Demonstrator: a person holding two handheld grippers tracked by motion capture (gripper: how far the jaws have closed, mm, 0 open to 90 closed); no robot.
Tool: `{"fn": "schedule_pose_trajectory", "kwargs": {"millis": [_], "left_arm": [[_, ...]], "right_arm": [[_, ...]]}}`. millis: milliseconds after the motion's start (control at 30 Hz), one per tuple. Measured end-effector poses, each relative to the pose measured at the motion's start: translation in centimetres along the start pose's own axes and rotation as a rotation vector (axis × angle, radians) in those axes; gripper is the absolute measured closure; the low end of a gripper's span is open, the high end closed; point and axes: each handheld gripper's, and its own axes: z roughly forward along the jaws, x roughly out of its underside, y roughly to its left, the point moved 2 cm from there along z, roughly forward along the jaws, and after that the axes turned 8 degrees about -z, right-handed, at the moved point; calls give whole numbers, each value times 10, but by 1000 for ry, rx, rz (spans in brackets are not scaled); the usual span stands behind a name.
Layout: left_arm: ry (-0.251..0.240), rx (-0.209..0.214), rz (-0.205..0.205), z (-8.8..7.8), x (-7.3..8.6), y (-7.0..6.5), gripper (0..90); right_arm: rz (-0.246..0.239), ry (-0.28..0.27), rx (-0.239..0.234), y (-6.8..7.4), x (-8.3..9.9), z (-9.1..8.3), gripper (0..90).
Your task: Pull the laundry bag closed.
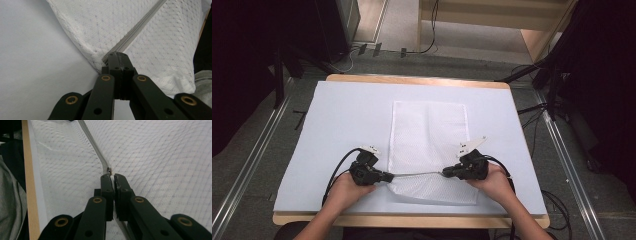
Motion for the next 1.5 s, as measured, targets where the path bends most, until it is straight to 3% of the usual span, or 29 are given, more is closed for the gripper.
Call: {"fn": "schedule_pose_trajectory", "kwargs": {"millis": [267, 433, 833, 1133, 1500], "left_arm": [[-1, 0, 0, 0, 0, 0, 900], [-1, 1, 4, 0, 0, 0, 900], [-1, 2, -3, 0, 0, 0, 900], [-1, -1, -4, 0, 0, 0, 900], [-2, 10, -12, 0, 0, 2, 900]], "right_arm": [[-18, 13, 1, 0, 1, -2, 891], [3, 5, 6, -4, 6, -9, 891], [-4, 3, -4, -5, 8, -13, 891], [17, 31, 16, -7, 11, -14, 892], [20, 26, 28, -10, 23, -24, 892]]}}
